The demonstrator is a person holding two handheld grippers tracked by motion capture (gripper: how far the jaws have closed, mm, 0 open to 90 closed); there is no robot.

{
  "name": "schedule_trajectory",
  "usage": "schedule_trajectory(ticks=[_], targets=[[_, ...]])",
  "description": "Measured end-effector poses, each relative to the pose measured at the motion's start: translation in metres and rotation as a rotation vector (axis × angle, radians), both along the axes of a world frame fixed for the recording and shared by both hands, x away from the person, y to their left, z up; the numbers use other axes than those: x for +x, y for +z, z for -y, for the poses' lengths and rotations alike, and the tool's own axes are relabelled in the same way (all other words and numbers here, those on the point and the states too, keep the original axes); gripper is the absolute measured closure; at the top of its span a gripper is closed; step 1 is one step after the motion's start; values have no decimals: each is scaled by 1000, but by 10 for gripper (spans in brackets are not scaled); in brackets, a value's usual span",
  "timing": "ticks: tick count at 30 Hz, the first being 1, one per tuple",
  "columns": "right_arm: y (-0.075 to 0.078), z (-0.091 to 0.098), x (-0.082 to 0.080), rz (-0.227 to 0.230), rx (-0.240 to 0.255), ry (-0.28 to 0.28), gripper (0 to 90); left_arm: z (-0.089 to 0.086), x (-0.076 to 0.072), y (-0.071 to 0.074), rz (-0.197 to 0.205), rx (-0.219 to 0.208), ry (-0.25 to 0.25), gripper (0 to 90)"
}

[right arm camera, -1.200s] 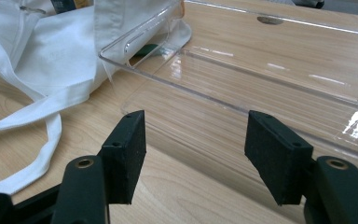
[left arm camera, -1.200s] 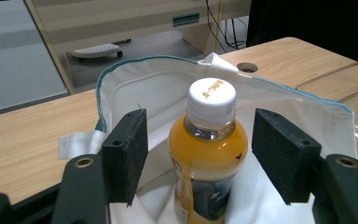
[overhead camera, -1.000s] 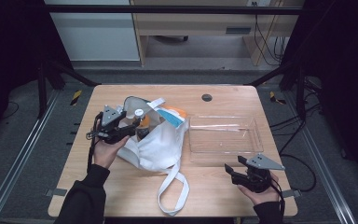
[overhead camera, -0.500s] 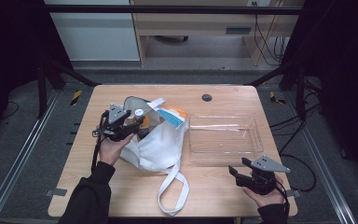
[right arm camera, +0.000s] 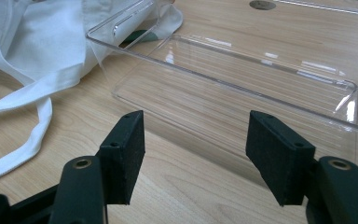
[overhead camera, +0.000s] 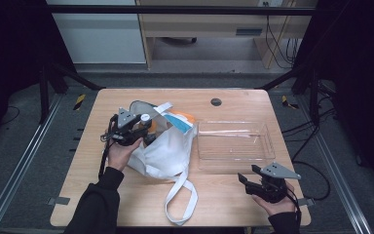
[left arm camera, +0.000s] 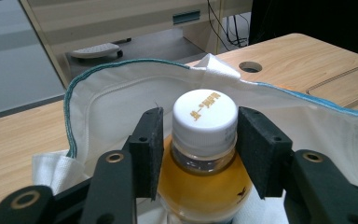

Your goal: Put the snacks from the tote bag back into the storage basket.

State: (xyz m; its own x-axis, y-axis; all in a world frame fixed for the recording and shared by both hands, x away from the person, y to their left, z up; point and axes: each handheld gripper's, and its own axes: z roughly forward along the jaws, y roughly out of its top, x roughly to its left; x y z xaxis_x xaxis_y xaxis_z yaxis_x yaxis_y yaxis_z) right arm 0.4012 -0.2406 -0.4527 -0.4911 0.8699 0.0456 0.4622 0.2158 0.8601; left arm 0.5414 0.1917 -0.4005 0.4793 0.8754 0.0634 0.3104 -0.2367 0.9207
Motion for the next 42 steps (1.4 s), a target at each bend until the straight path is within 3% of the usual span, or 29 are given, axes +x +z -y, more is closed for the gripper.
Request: schedule_trajectory(ticks=[4,23,31,42], targets=[[0,0,0,0,0,1,375,3,1,0,6,11,1,549],[0,0,0,-1,0,-2,375,6,4,-1,9,-11,27,585],[0,0,0,0,-1,-2,375,7,3,1,3,4,33,586],[0,0,0,-1,-2,-2,371,4,-3,16,17,-8,48,587]])
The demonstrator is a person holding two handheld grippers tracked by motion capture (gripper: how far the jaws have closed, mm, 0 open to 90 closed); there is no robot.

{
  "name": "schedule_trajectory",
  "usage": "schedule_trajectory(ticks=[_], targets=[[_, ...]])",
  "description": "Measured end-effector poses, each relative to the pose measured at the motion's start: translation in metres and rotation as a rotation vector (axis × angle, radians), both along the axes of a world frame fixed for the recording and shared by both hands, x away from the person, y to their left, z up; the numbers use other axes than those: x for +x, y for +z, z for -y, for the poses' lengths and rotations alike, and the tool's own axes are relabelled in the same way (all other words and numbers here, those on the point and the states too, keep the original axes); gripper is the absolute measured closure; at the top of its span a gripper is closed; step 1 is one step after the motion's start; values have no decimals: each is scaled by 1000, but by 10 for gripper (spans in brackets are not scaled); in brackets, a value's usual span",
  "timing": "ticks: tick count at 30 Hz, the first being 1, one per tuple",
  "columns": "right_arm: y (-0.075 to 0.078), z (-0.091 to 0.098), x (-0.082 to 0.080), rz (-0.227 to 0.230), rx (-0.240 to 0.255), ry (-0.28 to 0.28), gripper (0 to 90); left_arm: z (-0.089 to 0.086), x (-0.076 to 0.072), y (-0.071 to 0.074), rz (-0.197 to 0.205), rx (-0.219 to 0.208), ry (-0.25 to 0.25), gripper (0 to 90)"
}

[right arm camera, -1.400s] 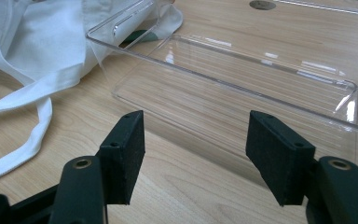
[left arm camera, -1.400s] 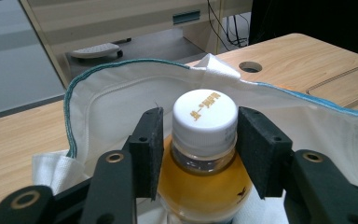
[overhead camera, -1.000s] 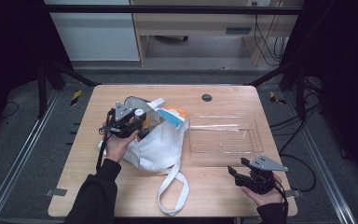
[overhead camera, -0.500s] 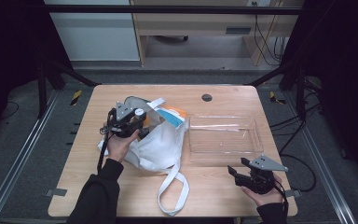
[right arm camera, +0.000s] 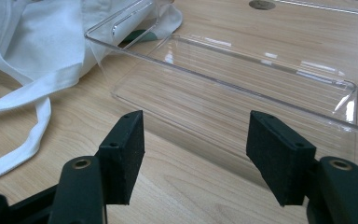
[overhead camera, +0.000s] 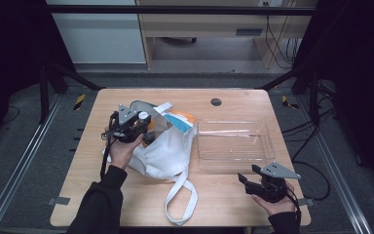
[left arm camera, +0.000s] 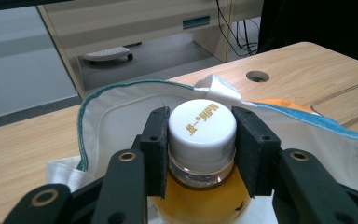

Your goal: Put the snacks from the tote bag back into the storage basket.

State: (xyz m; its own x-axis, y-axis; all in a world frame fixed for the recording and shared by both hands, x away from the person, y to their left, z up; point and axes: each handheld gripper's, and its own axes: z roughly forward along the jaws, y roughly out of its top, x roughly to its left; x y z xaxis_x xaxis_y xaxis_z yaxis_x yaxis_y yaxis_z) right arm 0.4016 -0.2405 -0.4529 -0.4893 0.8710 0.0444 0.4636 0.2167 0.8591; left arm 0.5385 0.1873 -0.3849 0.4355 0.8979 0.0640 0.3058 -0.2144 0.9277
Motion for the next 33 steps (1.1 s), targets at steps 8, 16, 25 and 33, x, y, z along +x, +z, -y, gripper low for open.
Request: schedule_trajectory(ticks=[8,16,25,33], targets=[[-1,0,0,-2,2,-4,360,-3,-4,10,7,-11,6,587],[0,0,0,-3,8,-7,344,-5,-11,21,22,-12,3,586],[1,0,0,-3,-1,-9,292,-8,-18,32,38,-14,-1,587],[1,1,-1,-23,-16,-23,264,-6,-27,44,43,-38,-30,587]])
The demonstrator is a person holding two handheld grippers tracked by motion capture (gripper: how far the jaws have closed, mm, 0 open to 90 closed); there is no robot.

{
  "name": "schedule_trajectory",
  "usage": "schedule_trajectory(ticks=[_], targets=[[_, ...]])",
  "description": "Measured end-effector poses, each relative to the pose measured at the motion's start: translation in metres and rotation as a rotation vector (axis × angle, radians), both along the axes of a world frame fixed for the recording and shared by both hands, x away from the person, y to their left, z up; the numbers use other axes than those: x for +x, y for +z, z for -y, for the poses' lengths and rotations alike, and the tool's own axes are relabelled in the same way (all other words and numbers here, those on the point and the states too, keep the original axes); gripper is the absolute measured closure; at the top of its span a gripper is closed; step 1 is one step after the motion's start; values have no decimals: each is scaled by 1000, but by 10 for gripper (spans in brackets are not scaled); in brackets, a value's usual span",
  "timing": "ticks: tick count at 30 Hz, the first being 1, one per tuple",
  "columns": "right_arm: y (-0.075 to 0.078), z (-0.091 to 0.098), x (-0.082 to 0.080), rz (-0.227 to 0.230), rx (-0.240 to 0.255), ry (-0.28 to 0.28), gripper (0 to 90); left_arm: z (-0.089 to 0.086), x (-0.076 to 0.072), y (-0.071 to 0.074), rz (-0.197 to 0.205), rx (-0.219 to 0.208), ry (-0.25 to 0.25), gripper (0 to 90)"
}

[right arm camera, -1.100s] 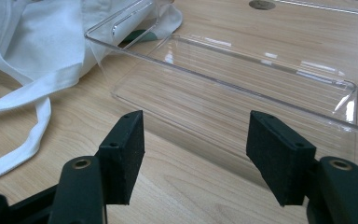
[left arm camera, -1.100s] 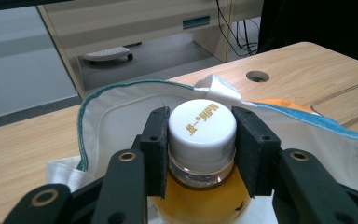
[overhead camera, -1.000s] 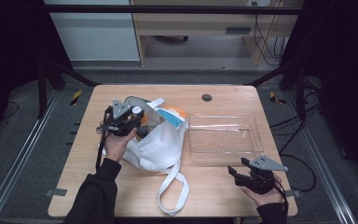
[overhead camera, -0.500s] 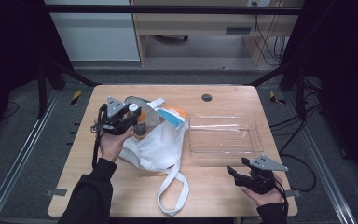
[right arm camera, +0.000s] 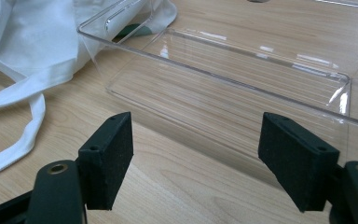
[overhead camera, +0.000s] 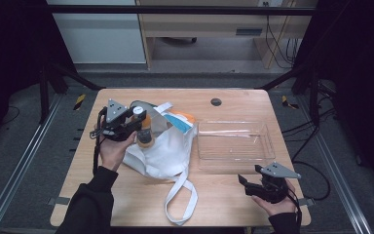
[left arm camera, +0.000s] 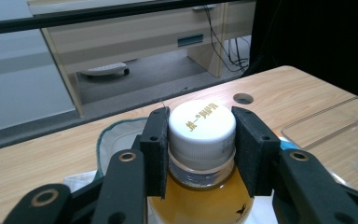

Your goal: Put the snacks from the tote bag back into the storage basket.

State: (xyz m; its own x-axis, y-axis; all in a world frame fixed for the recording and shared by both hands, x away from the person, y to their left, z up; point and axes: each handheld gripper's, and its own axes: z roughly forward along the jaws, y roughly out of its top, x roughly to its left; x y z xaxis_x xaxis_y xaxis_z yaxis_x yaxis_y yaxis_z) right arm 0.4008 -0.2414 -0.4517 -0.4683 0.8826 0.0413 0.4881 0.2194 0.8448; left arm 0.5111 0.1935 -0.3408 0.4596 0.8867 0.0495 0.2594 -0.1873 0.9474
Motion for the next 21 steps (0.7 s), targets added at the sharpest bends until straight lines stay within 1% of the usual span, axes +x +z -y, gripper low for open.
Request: schedule_trajectory(ticks=[2,6,9,14,21], targets=[[0,0,0,0,-8,2,259,3,-4,5,9,6,-6,587],[0,0,-1,-1,-5,3,259,6,-8,9,9,11,-11,587],[0,0,-1,-3,-3,2,260,9,-13,16,16,17,-21,588],[0,0,-2,-2,-5,3,261,11,-17,24,28,20,-19,588],[0,1,-3,4,-6,3,257,14,-23,36,42,12,-28,588]])
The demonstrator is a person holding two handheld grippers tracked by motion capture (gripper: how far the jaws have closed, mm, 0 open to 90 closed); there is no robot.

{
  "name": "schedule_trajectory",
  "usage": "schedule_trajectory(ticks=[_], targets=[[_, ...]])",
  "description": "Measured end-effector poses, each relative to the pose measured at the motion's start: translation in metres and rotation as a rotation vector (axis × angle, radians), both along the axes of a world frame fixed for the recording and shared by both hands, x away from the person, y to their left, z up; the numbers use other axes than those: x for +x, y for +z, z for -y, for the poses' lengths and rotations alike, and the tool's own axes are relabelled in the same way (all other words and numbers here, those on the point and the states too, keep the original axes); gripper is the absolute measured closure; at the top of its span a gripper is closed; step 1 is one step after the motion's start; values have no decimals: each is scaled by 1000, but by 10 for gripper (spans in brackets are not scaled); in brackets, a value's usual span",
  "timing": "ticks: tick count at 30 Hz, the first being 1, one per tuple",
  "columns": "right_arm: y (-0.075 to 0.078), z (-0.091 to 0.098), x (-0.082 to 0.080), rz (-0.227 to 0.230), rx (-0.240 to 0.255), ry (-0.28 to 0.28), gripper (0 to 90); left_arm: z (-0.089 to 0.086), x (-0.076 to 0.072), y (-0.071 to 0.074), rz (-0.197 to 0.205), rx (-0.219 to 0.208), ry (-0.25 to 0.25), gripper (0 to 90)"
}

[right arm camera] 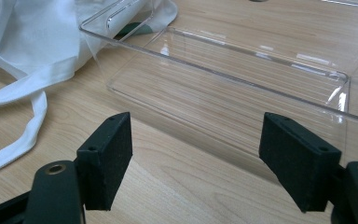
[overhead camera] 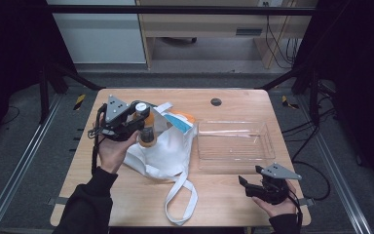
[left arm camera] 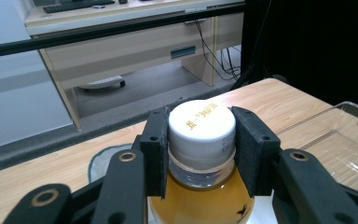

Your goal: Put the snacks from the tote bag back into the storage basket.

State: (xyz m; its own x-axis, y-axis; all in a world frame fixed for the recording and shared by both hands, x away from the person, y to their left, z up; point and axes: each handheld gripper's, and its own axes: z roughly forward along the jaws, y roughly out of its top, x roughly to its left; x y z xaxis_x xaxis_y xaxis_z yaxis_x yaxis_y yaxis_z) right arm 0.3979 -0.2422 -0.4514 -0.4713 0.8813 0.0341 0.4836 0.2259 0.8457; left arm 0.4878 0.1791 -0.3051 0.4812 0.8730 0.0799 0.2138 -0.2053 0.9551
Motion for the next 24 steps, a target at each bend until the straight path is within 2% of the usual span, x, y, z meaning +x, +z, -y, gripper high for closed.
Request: schedule_trajectory(ticks=[7,14,17,24], targets=[[0,0,-2,-4,8,-3,257,5,-4,7,5,-11,-6,588],[0,1,-2,2,8,-3,258,17,-9,14,16,-22,-30,587],[0,1,-2,4,7,-4,258,24,-10,17,35,-17,-46,588],[0,1,-1,-3,10,-5,259,36,-12,20,29,-28,-70,588]])
